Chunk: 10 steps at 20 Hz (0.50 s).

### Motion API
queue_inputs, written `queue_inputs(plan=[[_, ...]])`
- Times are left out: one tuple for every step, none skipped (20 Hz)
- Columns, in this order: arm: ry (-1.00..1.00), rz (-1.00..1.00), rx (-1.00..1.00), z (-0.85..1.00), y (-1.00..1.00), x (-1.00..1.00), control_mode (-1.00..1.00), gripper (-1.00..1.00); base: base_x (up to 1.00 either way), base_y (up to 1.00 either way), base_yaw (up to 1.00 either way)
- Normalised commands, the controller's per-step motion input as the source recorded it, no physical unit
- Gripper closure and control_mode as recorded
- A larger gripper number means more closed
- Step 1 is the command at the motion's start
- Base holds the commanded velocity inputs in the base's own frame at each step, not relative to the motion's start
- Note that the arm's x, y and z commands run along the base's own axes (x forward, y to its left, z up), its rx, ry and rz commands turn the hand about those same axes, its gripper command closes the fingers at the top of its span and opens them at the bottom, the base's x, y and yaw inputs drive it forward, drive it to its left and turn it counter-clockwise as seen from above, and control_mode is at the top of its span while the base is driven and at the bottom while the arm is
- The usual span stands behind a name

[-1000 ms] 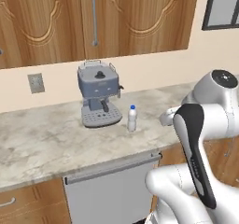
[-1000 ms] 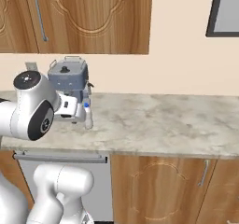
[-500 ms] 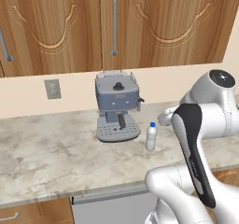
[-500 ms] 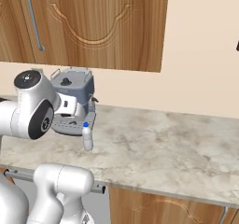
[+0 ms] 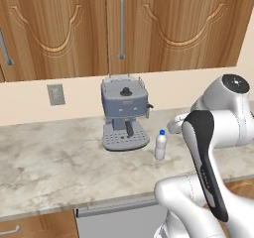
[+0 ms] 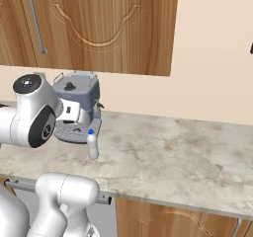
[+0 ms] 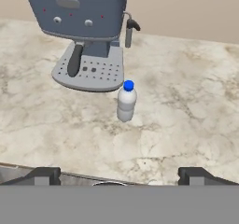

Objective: Place the drinks on the dining counter in a tight cluster.

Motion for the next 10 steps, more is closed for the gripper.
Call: queue_inputs(plan=[[0.00, 0.00, 0.00, 0.00, 0.00, 0.00, 1.00, -1.00, 0.00, 0.00, 0.00], [0.00, 0.00, 0.00, 0.00, 0.00, 0.00, 1.00, -1.00, 0.00, 0.00, 0.00], [0.00, 0.00, 0.00, 0.00, 0.00, 0.00, -1.00, -1.00, 0.00, 0.00, 0.00], [-0.02, 0.04, 0.04, 0.00, -0.03, 0.00, -1.00, -1.00, 0.00, 0.00, 0.00], [-0.01, 0.11, 0.03, -0.09, 0.00, 0.16, -1.00, -1.00, 0.00, 0.00, 0.00], [-0.02, 0.17, 0.05, -0.11, -0.14, 0.29, -1.00, -1.00, 0.00, 0.00, 0.00], [-0.03, 0.20, 0.05, -0.14, -0.16, 0.42, -1.00, -1.00, 0.00, 0.00, 0.00], [-0.01, 0.23, 0.07, -0.17, -0.24, 0.49, -1.00, -1.00, 0.00, 0.00, 0.00], [-0.04, 0.22, 0.05, -0.25, -0.24, 0.46, -1.00, -1.00, 0.00, 0.00, 0.00], [0.00, 0.19, 0.04, -0.17, -0.24, 0.49, -1.00, -1.00, 0.00, 0.00, 0.00]])
